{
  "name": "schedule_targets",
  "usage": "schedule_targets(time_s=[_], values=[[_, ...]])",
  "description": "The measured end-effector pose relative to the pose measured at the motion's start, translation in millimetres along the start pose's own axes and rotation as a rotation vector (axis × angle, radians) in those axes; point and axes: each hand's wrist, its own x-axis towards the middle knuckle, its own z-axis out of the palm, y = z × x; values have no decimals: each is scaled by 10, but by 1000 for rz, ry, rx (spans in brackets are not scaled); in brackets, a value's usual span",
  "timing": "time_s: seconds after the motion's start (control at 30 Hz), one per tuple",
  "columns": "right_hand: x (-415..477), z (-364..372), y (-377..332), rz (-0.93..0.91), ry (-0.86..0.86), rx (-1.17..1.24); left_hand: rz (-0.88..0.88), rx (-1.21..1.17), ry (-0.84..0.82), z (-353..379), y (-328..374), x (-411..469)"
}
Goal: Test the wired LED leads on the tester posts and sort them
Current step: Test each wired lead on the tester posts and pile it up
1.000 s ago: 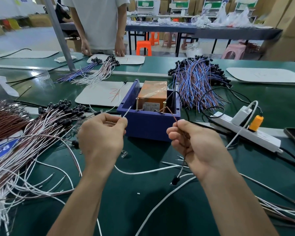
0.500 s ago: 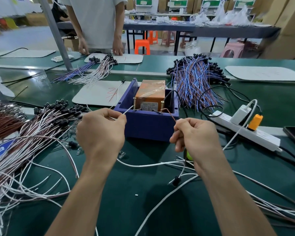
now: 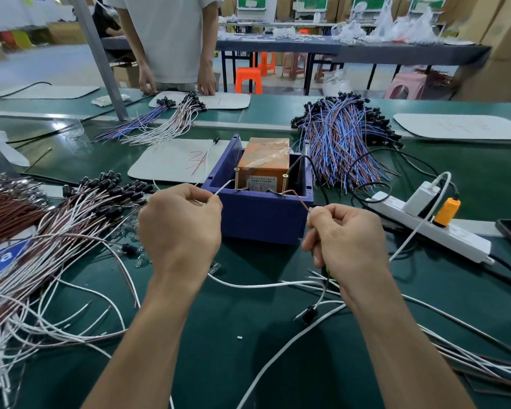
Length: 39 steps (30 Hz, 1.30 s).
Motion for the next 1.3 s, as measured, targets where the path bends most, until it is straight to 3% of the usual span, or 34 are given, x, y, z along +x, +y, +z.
schedule_targets(time_s=[0.7, 1.3], values=[[-12, 50, -26, -18, 47, -15, 84, 22, -18, 13, 26, -2], [30, 130, -95, -75, 107, -170, 133, -31, 18, -16, 35, -76]])
